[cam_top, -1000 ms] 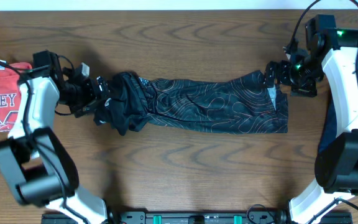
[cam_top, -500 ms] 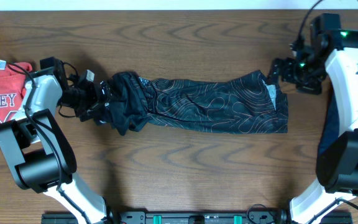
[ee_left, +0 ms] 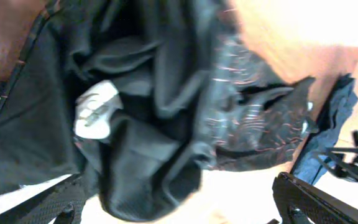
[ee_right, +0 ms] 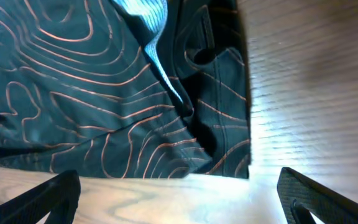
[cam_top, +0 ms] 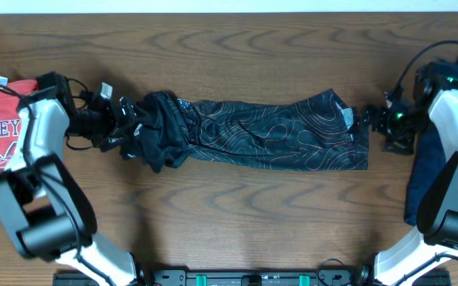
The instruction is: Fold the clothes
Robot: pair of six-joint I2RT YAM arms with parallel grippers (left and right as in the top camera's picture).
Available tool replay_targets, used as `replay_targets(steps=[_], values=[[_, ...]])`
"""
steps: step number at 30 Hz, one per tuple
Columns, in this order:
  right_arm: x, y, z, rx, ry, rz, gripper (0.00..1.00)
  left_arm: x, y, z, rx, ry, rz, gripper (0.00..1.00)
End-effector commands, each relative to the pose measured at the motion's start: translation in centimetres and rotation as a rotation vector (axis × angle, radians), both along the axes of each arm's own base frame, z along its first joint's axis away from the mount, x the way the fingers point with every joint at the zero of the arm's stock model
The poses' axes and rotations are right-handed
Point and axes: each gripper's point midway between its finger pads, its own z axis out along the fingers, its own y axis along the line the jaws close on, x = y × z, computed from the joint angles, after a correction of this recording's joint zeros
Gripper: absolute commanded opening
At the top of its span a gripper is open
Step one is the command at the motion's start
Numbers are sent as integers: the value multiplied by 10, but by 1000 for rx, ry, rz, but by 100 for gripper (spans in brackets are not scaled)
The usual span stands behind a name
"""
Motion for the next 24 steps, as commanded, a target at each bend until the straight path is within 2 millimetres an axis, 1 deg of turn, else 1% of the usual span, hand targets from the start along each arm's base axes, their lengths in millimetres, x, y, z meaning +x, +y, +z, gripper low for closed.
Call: replay_targets(steps=[1, 3, 5, 7, 9, 12, 20, 24], values=[[-1, 8, -19, 52, 36, -55, 99, -1, -5, 39, -2, -112, -15, 96], [2, 13, -30, 87, 31, -78, 99, -2, -9, 57, -7, -166, -20, 97], [5, 18, -37, 135, 24, -90, 99, -5, -11, 73, 4, -209, -22, 97], [7, 21, -46, 161, 36, -102, 99, -8, -12, 85, 17, -239, -23, 97], [7, 20, -53, 164, 46, -108, 99, -11, -13, 92, 21, -253, -21, 98], [8, 18, -59, 164, 52, -111, 99, -15, -15, 96, 21, -250, -21, 98], [11, 17, -59, 162, 38, -110, 99, -17, -15, 94, 16, -239, -21, 98], [18, 22, -57, 185, -3, -89, 99, -17, -15, 94, 15, -238, -20, 98]])
